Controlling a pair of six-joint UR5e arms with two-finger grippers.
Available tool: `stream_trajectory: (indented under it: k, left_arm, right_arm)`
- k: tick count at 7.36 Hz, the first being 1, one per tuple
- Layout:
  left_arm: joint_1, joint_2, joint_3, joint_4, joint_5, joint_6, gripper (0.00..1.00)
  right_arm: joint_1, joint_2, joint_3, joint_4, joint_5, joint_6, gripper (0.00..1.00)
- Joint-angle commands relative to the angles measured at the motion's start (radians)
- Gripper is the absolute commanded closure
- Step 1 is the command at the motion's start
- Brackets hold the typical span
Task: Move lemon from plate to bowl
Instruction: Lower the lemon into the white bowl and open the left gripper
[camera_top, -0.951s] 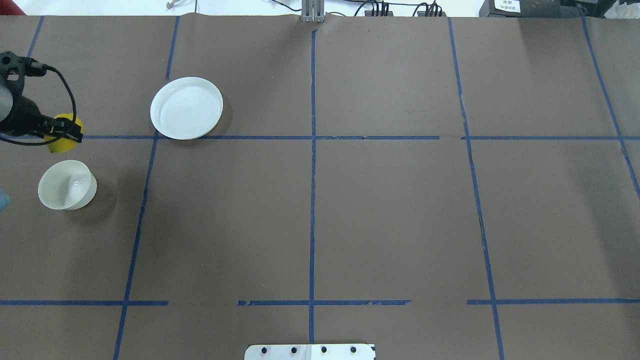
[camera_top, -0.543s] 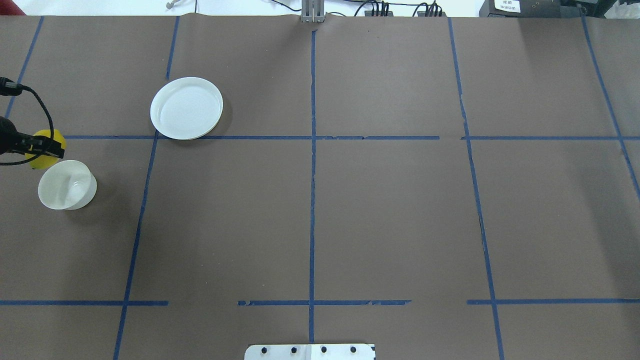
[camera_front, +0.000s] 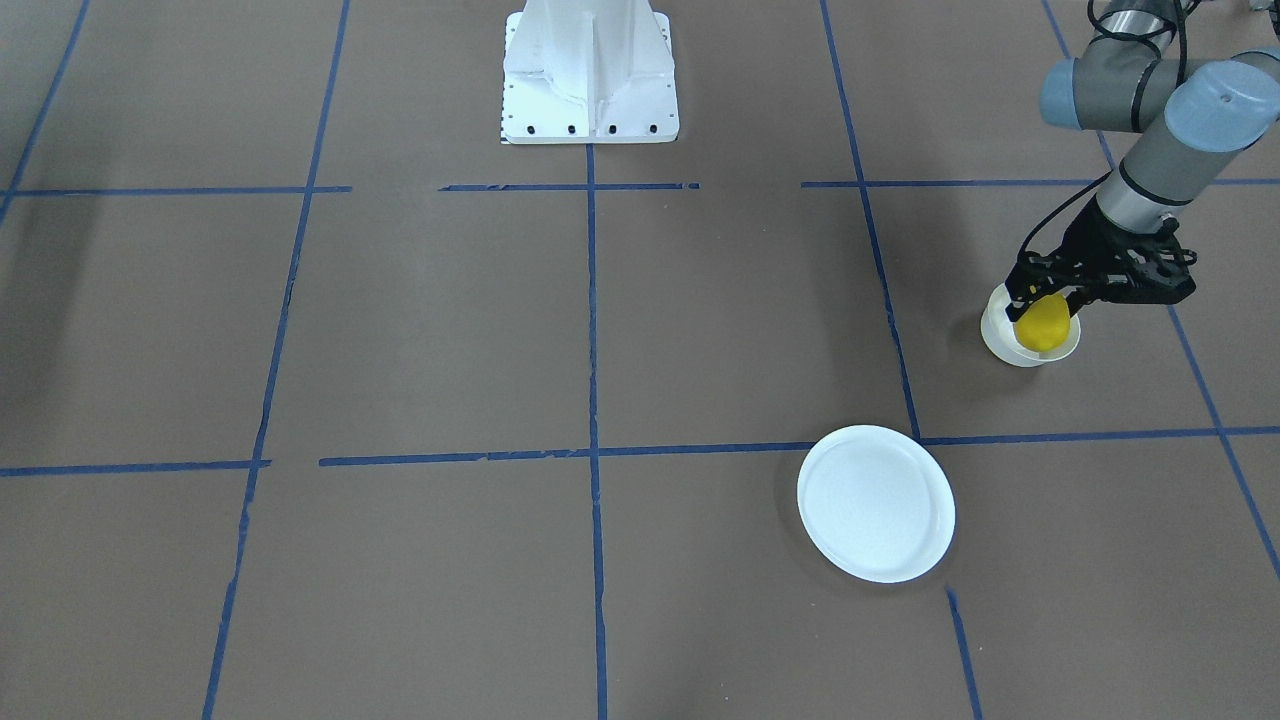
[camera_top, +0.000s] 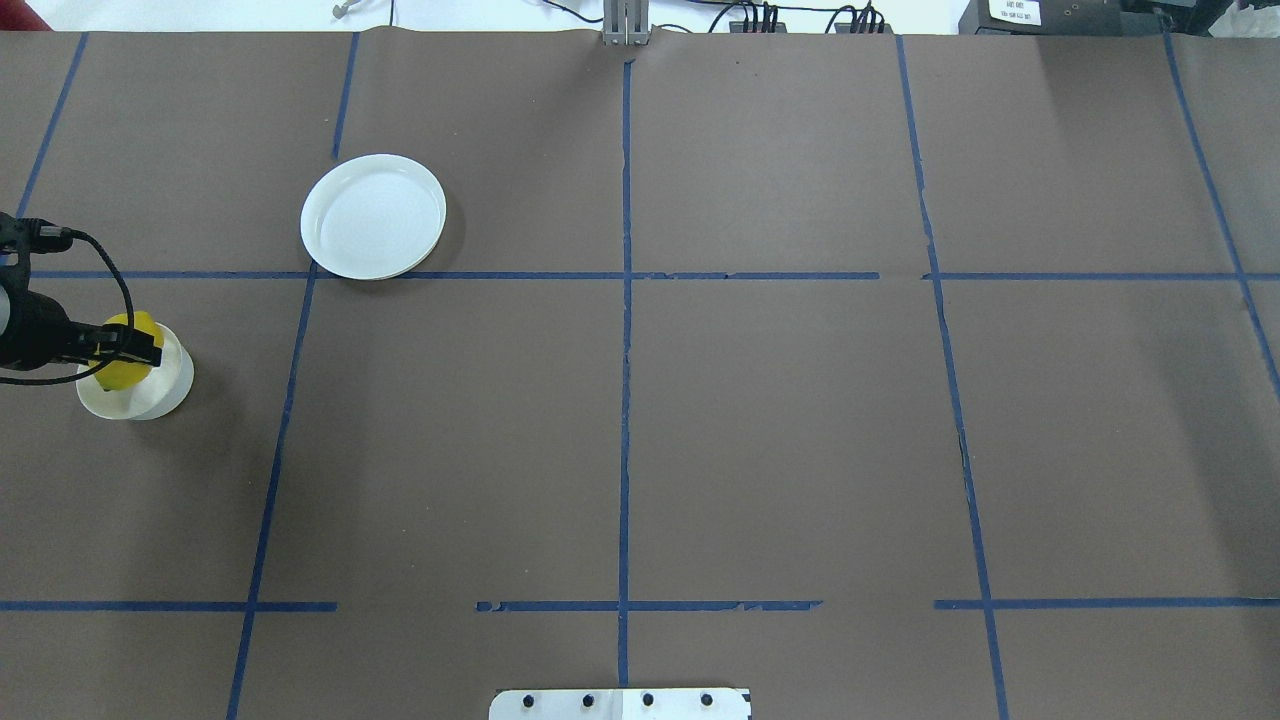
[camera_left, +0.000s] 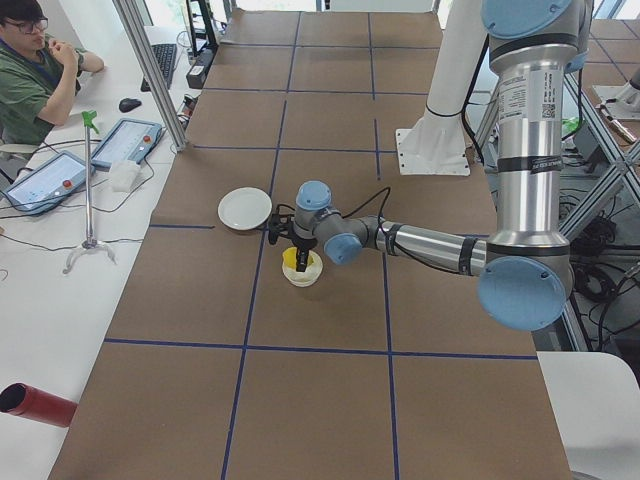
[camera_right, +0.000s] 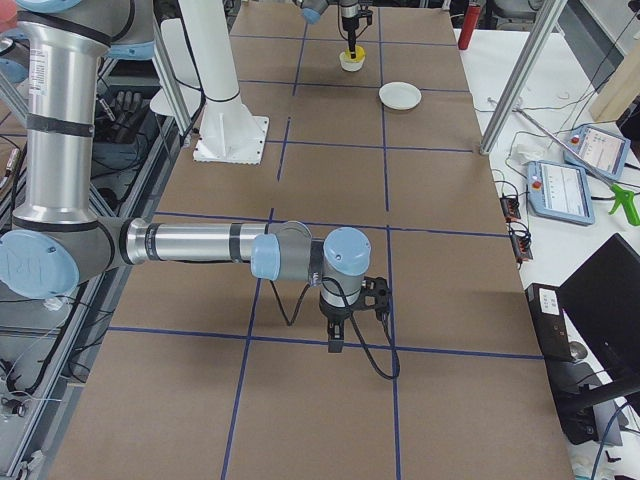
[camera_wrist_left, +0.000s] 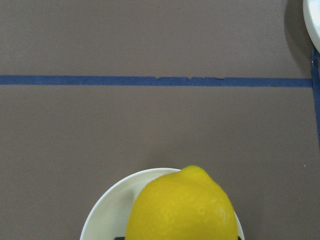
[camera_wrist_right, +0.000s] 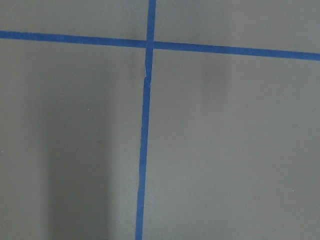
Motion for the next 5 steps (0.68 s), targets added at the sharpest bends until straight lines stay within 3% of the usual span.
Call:
stream_trajectory:
  k: [1,2,5]
  left_arm:
    - [0.003,0.000,0.003,0.000,-0.001,0.001,0.10]
    - [0.003,0.002,0.003,0.002,-0.004,-0.002,0.00]
    - [-0.009,0.035,-0.015,0.008,-0.007,0.024,0.00]
  right_arm:
    - [0.000,0.000,0.000,0.000,0.000,0.000,0.00]
    - [0.000,0.000,0.000,0.000,0.000,0.000,0.00]
    - [0.000,0.000,0.000,0.000,0.000,0.000,0.00]
